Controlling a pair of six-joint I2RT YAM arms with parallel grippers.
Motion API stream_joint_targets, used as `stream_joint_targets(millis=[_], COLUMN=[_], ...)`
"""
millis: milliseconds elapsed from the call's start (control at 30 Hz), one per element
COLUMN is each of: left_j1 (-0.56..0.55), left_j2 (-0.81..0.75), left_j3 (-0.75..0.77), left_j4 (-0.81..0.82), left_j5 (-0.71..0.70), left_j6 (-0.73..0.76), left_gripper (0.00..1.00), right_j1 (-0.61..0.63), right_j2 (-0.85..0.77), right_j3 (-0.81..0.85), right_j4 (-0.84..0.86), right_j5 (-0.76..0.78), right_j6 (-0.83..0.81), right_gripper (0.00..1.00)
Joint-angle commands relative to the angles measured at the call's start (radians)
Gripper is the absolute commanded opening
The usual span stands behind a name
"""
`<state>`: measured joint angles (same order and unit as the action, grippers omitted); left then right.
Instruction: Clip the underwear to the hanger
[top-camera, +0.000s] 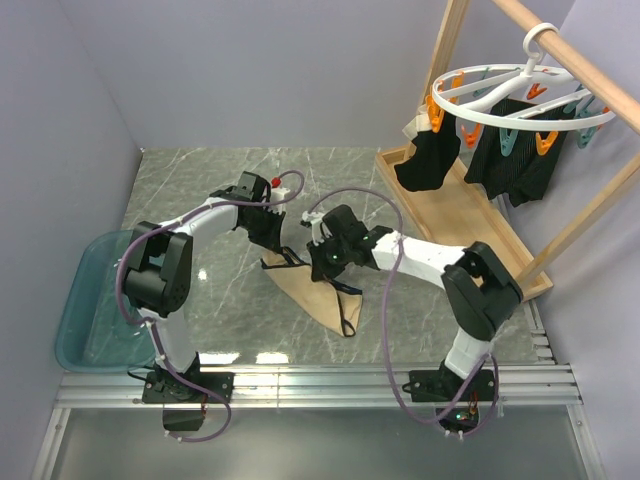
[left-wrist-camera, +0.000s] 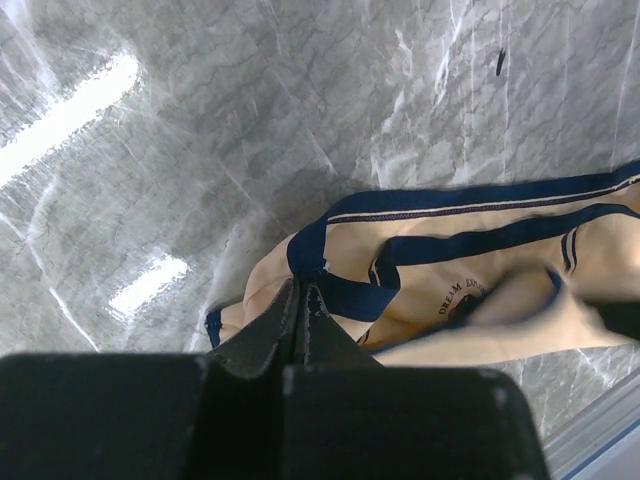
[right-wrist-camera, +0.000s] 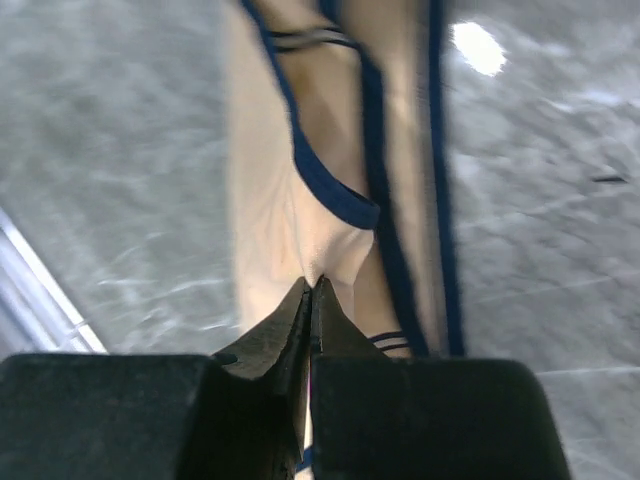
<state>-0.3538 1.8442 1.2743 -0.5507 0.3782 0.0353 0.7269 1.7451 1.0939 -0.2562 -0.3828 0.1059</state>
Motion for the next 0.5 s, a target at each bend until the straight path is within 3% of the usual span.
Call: stream_joint_targets(millis=[0,200,300,333,400,467], left_j1=[0.012,0.064,0.081,0.082,0.085,0.085], left_j2=[0.007,0.049,0.053,0.05,0.036,0.015], left_j3=[0.048,0.082,0.085,0.083,0.076,0.062], left_j4=[-0.008,-0.025,-0.031,-0.032,-0.032,-0.026], left_j5=[0.022,0.067,0.077,0.083,0.106,0.117], left_j6=[-0.021,-0.063,-0.066,-0.066,-0.06,-0.055], left_gripper=[0.0,0.0,0.0,0.0,0.06,0.14], right_j1=[0.081,0.362,0.457,0.465,0.454,0.418], right_j2=[-0.09,-0.107,-0.096,-0.105,-0.16,-0.241], right_j3=[0.037,-0.038,-0.045,-0.048,-0.054,-0.063], right_j4=[-0.028,-0.012,-0.047,-0.055,-0.063,-0.075], right_j5=[0.011,0.156,0.196,0.205,0.226,0.232], right_j6=[-0.023,-0.138,-0.185,-0.19,-0.172,-0.152], right_gripper=[0.0,0.01,0.26,0.48,0.61,0.65])
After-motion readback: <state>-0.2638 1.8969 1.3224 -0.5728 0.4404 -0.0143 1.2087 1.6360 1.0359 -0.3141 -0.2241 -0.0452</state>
